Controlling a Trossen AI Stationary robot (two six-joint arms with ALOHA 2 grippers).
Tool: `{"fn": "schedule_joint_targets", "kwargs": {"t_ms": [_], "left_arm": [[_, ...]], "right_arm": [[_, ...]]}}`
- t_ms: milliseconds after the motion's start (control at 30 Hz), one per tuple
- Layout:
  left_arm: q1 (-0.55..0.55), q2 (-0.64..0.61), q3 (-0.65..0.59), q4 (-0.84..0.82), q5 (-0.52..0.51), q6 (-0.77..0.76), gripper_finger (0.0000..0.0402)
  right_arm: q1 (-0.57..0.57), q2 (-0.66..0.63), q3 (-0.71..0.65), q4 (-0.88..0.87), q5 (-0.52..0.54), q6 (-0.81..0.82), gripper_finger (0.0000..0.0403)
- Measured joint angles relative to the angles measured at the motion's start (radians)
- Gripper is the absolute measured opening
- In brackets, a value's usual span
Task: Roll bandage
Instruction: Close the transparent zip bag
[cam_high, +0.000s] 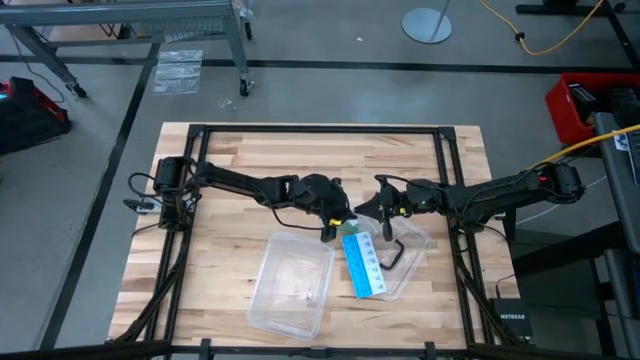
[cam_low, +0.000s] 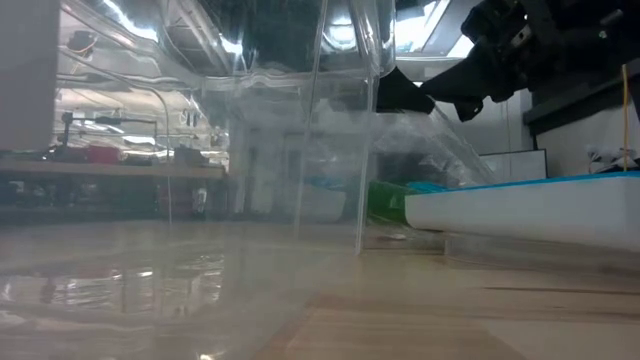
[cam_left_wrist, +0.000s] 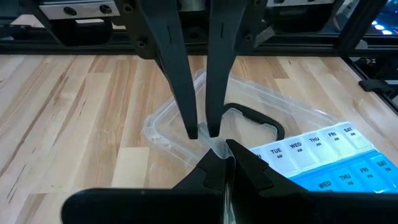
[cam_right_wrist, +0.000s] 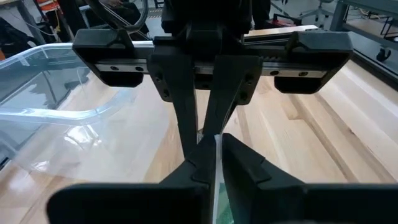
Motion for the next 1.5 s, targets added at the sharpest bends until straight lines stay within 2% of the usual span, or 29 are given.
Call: {"fn": "schedule_joint_targets", "kwargs": {"t_ms": [200, 833, 1233, 1500], "left_arm": [[0.0, 0.0, -0.001, -0.002, 0.002, 0.0, 0.0], [0.0, 0.002, -0.002, 0.026, 0.002, 0.026, 0.0], [0.0, 0.002, -0.002, 0.026, 0.001, 0.026, 0.0], [0.002, -0.002, -0.001, -0.004, -0.008, 0.026, 0.0]], "right_arm": [[0.0, -0.001, 0.001, -0.017, -0.043, 0.0, 0.0015], [0.0, -0.001, 0.002, -0.049, -0.049, 0.01, 0.0016], [0.0, 0.0, 0.001, -0.097, -0.049, 0.01, 0.0003], [0.0, 0.001, -0.001, -0.082, 0.0, 0.01, 0.0036]]}}
